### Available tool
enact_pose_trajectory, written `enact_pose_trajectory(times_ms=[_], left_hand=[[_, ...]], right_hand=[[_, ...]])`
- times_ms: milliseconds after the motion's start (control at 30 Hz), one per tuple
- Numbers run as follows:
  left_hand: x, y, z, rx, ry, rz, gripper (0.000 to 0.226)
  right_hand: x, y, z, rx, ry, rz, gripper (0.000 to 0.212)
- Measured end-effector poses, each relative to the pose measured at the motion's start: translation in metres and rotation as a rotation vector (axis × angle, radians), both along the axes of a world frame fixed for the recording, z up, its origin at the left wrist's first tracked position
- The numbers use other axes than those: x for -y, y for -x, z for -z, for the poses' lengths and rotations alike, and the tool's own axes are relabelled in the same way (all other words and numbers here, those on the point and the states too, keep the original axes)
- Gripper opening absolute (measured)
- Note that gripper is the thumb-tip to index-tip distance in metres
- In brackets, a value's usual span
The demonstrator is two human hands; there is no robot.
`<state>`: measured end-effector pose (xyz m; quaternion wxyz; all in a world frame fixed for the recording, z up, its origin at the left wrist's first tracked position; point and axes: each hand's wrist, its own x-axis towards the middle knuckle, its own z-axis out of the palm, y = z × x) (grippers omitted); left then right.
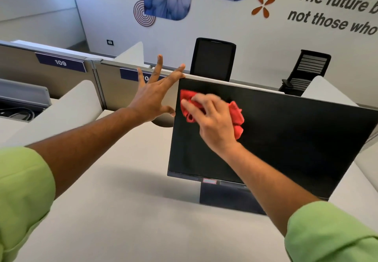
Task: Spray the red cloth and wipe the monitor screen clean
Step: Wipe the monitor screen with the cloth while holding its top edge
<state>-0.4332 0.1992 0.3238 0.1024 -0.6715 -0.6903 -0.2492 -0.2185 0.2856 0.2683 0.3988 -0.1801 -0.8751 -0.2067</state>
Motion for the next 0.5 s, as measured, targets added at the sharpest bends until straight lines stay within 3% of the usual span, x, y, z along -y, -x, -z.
enact_pose_trajectory(times_ms=[267,400,500], left_hand=[[0.006,-0.001,0.005,0.018,0.028,-0.018,0.121],[0.009,-0.005,0.002,0.012,0.032,-0.019,0.122],[0.011,-0.007,0.0,0.001,0.025,-0.012,0.123]], right_hand=[[0.061,-0.03,0.126,0.436,0.036,-0.183,0.047],[0.079,-0.037,0.14,0.592,0.123,-0.117,0.063],[0.082,-0.044,0.136,0.623,0.142,-0.087,0.062]])
